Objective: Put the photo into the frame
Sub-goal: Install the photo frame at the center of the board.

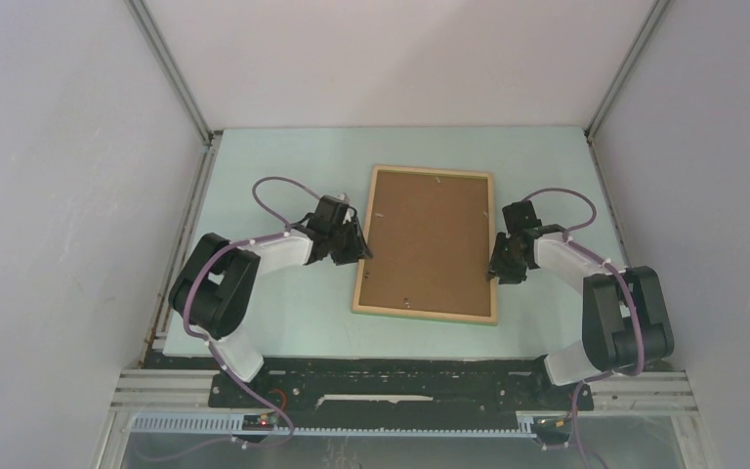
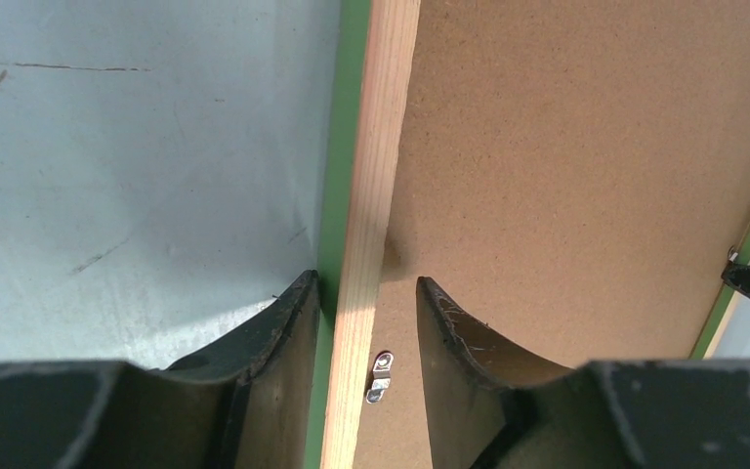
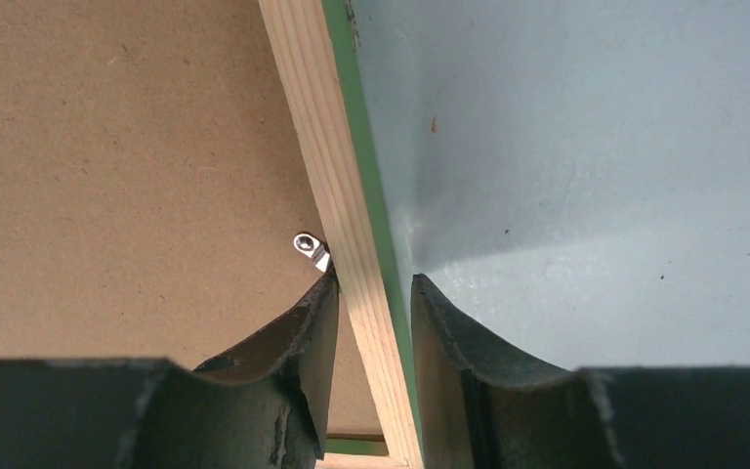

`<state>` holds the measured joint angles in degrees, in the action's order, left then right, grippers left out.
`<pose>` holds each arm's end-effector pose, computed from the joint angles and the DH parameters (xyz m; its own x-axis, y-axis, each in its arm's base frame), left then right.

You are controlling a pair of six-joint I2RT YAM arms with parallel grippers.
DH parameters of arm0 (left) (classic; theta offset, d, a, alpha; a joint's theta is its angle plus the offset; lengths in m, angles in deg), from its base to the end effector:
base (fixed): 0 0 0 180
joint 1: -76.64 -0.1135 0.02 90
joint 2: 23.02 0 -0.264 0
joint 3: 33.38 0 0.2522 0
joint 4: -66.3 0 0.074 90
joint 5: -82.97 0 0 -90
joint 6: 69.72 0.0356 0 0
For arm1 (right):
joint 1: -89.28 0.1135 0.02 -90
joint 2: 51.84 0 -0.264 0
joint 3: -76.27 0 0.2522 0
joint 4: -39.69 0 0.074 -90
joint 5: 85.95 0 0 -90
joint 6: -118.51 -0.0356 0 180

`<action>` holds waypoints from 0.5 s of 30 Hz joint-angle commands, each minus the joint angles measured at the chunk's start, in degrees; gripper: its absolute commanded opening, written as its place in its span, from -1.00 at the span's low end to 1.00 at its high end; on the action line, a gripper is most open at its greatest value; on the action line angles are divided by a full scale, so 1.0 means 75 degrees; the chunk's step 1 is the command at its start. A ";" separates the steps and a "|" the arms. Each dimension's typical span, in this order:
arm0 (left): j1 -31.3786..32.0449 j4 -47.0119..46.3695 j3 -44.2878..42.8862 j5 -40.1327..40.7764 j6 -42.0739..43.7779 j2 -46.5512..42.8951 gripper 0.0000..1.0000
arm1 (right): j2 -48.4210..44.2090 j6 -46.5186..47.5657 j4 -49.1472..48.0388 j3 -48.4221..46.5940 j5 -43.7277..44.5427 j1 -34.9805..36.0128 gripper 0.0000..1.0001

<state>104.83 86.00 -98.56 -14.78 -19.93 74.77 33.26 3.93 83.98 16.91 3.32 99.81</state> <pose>0.2930 -0.1625 0.1527 -0.8817 -0.2532 -0.3980 -0.0373 0.8785 -0.4762 0.2576 0.0483 0.1640 -0.9181 0.2524 -0.3056 0.2143 0.9647 0.1530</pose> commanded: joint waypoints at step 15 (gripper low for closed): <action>0.0009 -0.0369 0.0415 0.0055 0.0196 -0.0099 -0.25 | 0.0326 -0.0152 -0.0195 -0.0423 0.0487 -0.0043 -0.54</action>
<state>104.72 83.94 -97.48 -14.72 -19.66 74.91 34.55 3.72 83.76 15.03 4.56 99.54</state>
